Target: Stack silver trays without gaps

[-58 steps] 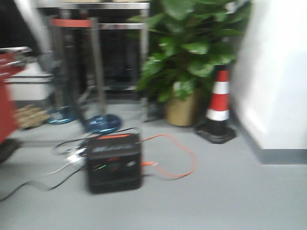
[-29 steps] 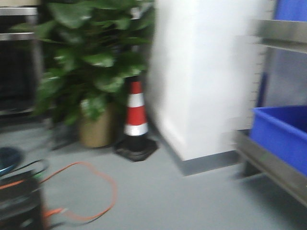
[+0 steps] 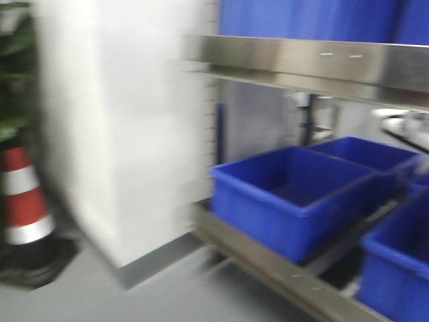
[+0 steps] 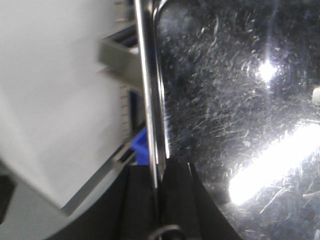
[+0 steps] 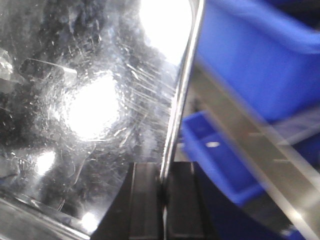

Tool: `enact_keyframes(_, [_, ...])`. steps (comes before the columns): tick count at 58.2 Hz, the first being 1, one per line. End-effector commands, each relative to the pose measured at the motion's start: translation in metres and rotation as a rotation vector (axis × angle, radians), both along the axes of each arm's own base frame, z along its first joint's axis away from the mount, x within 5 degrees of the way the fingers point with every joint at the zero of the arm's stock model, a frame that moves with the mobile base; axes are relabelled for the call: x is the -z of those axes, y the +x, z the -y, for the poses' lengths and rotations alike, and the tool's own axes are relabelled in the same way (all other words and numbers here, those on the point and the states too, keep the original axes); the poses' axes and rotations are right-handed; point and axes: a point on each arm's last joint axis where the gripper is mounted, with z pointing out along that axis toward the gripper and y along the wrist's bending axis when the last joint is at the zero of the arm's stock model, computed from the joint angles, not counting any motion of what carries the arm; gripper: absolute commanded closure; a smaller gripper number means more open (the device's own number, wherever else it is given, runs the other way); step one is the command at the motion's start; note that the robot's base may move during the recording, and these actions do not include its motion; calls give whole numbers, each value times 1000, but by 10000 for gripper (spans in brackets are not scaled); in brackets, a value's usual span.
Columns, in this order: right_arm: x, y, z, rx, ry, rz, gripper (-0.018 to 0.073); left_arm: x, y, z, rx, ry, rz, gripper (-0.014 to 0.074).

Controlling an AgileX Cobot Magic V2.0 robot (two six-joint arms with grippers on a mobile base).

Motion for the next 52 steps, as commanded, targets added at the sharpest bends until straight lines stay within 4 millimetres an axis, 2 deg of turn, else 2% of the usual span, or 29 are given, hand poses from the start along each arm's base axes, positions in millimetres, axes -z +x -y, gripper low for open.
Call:
enact_keyframes(1, [-14, -5, -2, -14, 28, 82, 639, -4, 0, 2, 15, 17, 35, 622])
enact_keyframes(52, [-14, -5, -2, -14, 28, 82, 639, -4, 0, 2, 15, 17, 35, 622])
